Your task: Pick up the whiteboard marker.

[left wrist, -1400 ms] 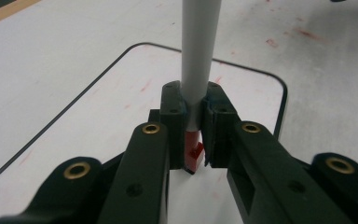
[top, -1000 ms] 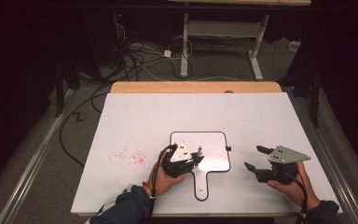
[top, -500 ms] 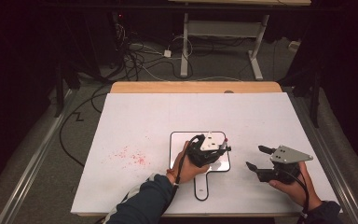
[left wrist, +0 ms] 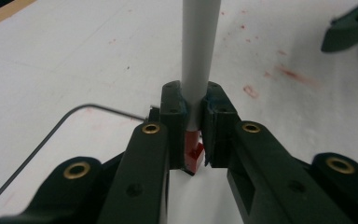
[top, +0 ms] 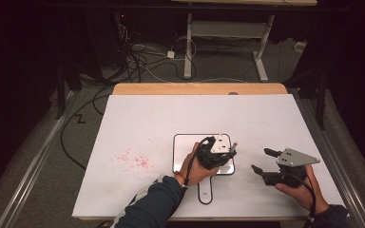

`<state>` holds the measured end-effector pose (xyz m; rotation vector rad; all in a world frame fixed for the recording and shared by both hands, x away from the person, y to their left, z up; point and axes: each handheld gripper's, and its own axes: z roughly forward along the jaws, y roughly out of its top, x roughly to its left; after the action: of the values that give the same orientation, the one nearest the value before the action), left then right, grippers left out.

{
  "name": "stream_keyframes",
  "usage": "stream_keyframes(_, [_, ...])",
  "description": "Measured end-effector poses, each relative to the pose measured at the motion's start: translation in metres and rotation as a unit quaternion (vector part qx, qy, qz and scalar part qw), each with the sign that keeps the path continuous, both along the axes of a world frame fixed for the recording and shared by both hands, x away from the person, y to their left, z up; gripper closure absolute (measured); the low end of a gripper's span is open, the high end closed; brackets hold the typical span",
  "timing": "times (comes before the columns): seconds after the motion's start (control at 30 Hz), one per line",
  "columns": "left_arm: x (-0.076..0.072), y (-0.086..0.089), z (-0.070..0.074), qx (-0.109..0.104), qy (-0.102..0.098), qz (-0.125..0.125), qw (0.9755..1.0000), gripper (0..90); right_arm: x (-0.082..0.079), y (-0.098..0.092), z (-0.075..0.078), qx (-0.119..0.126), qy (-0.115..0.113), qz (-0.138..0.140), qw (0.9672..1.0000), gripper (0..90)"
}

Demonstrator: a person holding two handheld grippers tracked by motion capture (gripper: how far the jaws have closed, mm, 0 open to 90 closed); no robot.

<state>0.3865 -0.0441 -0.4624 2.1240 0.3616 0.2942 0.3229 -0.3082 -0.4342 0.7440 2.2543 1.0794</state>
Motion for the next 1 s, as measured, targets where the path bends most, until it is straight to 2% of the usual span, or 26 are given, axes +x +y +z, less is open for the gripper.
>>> stream_keyframes(0.1, [-0.004,0.016,0.0,-0.006,0.008,0.01,0.9999,78.7,-0.001,-0.001,0.001,0.002,-0.002,0.0,1.0,26.8])
stream_keyframes(0.2, [-0.009,0.027,0.001,-0.006,0.007,0.018,0.9998,78.7,-0.001,0.001,0.001,0.002,-0.003,-0.001,1.0,26.8])
stream_keyframes(0.23, [-0.01,0.03,0.002,-0.014,0.01,0.02,0.9997,78.7,-0.001,0.001,0.002,0.002,-0.003,-0.001,1.0,26.9])
stream_keyframes(0.37, [-0.012,0.038,0.005,-0.023,0.022,0.027,0.9991,78.6,0.0,0.002,0.002,0.002,-0.004,-0.002,1.0,26.9])
stream_keyframes(0.43, [-0.014,0.037,0.006,-0.025,0.03,0.026,0.9989,78.6,-0.001,0.003,0.002,0.006,-0.006,-0.002,1.0,27.6])
stream_keyframes(0.5, [-0.016,0.034,0.008,-0.036,0.04,0.02,0.9984,78.6,-0.001,0.003,0.003,0.022,-0.001,0.002,0.9998,29.7])
stream_keyframes(0.57, [-0.02,0.029,0.01,-0.034,0.037,0.018,0.9986,78.6,-0.003,0.004,0.004,0.038,0.004,0.012,0.9992,33.6])
stream_keyframes(0.73, [-0.028,0.021,0.013,-0.036,0.033,0.01,0.9988,78.5,-0.008,0.01,0.006,0.049,0.002,0.029,0.9984,33.4])
stream_keyframes(0.8, [-0.029,0.02,0.014,-0.03,0.026,0.009,0.9992,78.4,-0.008,0.01,0.007,0.054,0.002,0.03,0.9981,33.4])
stream_keyframes(1.0, [-0.03,0.024,0.017,-0.032,0.028,0.015,0.999,78.5,-0.01,0.011,0.011,0.066,-0.006,0.024,0.9975,33.8])
